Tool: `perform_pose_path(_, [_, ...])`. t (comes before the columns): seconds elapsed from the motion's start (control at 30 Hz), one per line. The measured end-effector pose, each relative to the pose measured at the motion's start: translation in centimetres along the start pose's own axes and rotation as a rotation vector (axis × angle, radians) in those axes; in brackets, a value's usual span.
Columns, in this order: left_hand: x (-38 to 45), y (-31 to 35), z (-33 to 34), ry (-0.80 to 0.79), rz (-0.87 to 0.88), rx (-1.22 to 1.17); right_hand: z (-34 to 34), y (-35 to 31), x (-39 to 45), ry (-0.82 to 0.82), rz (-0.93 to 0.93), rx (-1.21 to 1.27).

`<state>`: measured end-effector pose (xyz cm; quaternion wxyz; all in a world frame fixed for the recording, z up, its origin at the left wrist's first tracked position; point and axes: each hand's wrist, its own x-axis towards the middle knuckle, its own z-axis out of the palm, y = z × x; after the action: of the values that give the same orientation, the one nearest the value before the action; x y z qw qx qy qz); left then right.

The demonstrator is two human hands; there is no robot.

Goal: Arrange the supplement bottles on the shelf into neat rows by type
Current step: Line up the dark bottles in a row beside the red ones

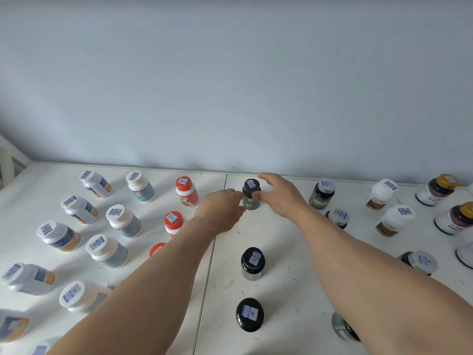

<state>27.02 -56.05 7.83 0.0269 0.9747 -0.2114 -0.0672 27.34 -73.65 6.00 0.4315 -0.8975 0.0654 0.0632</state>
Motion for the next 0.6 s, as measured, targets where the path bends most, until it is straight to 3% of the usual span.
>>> perform_pose_path(0.1, [-1.2, 0.8, -0.6, 0.04, 0.005, 0.062, -1.2, -0.7, -1.8, 0.06, -0.098, -0.273])
perform_pose_path(0.3, [-4.8, 3.1, -2.0, 0.174, 0.107, 0.174, -2.8, -1.3, -7.3, 0.003, -0.228, -0.701])
perform_pose_path(0.6, [-12.4, 7.0, -2.8, 0.244, 0.236, 0.178, -4.0, -1.8, -18.7, 0.121, -0.186, -0.764])
